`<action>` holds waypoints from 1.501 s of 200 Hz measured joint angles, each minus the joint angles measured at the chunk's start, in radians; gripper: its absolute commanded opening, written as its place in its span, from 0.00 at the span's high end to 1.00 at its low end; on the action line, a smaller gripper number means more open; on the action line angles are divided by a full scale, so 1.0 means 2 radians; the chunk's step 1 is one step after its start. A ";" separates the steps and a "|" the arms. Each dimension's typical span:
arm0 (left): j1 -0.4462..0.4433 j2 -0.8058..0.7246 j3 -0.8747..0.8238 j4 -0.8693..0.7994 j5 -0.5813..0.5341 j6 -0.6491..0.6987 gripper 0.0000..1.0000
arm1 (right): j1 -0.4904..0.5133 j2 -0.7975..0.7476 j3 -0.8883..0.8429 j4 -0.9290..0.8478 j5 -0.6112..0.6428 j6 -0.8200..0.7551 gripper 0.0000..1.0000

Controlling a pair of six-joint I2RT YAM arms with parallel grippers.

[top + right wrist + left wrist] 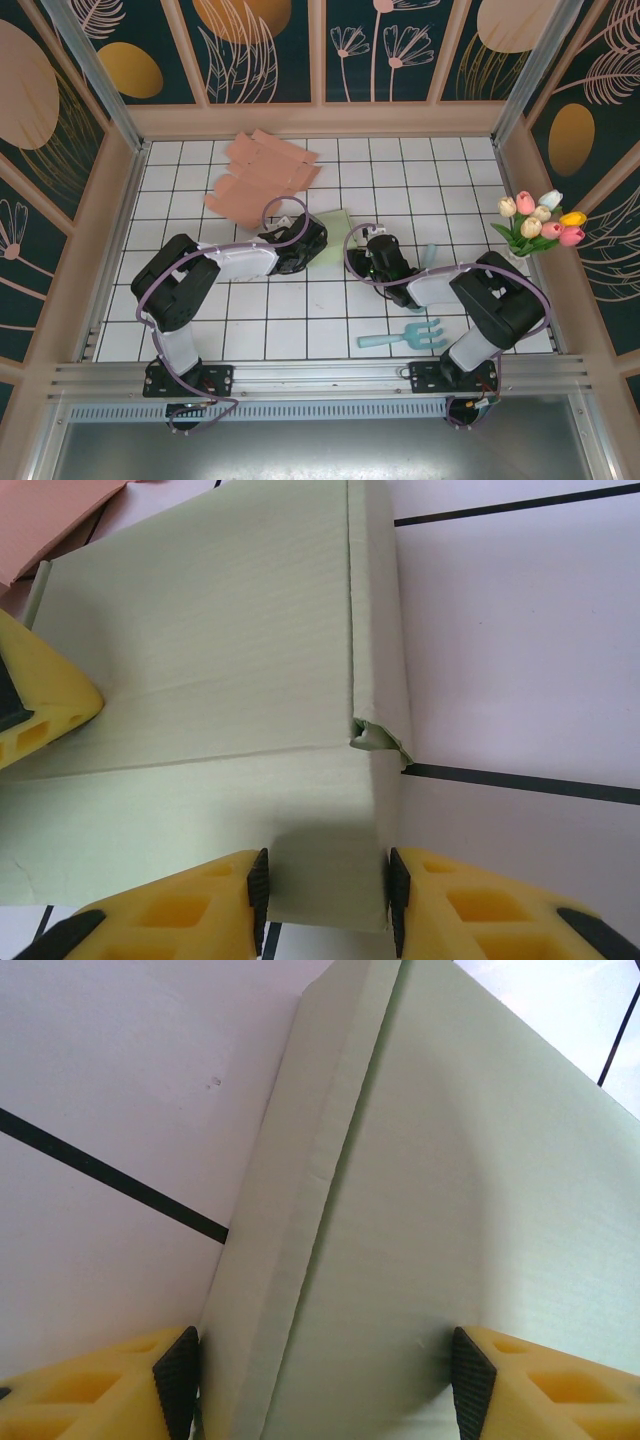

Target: Fold the paper box

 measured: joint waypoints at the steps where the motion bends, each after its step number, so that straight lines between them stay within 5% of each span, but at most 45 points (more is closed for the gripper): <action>1: 0.000 0.000 0.000 0.000 0.000 0.000 0.34 | 0.000 0.000 0.000 0.000 0.000 0.000 0.62; 145: 0.000 0.002 0.001 0.003 0.000 0.004 0.35 | 0.000 0.073 0.007 0.081 0.017 -0.030 0.62; 300: 0.013 0.011 0.002 0.024 -0.002 0.013 0.35 | -0.001 0.149 0.058 0.153 0.045 -0.040 0.40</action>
